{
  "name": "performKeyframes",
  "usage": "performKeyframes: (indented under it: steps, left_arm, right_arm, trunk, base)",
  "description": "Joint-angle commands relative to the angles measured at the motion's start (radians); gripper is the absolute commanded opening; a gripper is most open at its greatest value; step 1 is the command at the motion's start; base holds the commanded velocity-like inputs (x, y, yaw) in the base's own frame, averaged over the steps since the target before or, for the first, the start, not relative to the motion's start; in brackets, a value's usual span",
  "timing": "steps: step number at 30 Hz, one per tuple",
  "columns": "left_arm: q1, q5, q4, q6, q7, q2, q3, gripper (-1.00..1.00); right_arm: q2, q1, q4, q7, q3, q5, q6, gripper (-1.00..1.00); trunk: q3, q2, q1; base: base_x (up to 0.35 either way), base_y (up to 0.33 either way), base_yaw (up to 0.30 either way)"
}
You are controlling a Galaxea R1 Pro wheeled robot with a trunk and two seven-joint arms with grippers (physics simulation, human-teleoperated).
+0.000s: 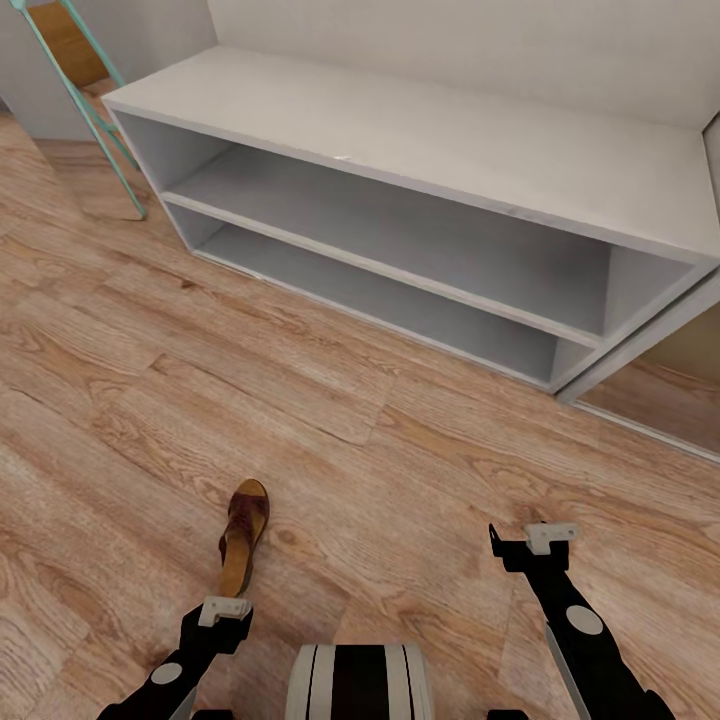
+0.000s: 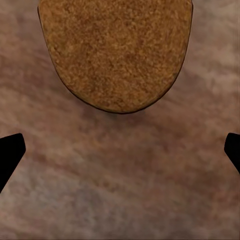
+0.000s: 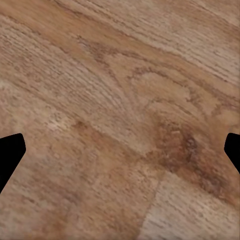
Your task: Pick up the two gym shoes and the two sandals from the corridor floor and place them onto the hallstand (shoe rack) in the corridor, making sure they are on the rack and not on the floor. Arrange them so the two gym shoes are next to each other and the two sandals are next to each other.
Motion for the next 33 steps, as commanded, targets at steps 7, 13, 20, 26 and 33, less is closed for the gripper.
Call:
performKeyframes:
  steps: [7, 13, 20, 26, 33]
  left_arm:
    - [0.001, -0.003, 0.001, -0.011, 0.001, 0.001, -0.003, 1.00]
    - [0.003, -0.002, 0.004, -0.052, 0.002, 0.001, -0.003, 1.00]
    - [0.004, -0.002, 0.008, -0.073, 0.006, 0.000, -0.003, 1.00]
    - [0.005, -0.002, 0.011, -0.078, 0.008, 0.000, -0.003, 1.00]
    - [0.005, -0.002, 0.013, -0.079, 0.009, -0.002, -0.003, 1.00]
  right_arm:
    - [0.000, 0.000, -0.002, 0.000, 0.000, 0.011, 0.006, 1.00]
    - [0.000, 0.000, -0.002, 0.000, 0.000, 0.011, 0.006, 1.00]
    - [0.000, 0.000, -0.002, 0.000, 0.000, 0.011, 0.006, 1.00]
    - [0.000, 0.000, -0.002, 0.000, 0.000, 0.011, 0.006, 1.00]
    - [0.000, 0.000, 0.000, 0.001, 0.000, 0.011, 0.006, 1.00]
  trunk:
    - [-0.001, 0.000, 0.000]
    - [-0.001, 0.000, 0.000]
    - [-0.001, 0.000, 0.000]
    - [-0.001, 0.000, 0.000]
    - [-0.001, 0.000, 0.000]
  base:
    - [0.005, 0.000, 0.000]
    - [0.132, 0.012, 0.000]
    - [0.110, 0.017, 0.000]
    - [0.020, 0.003, 0.000]
    - [0.001, 0.000, 0.000]
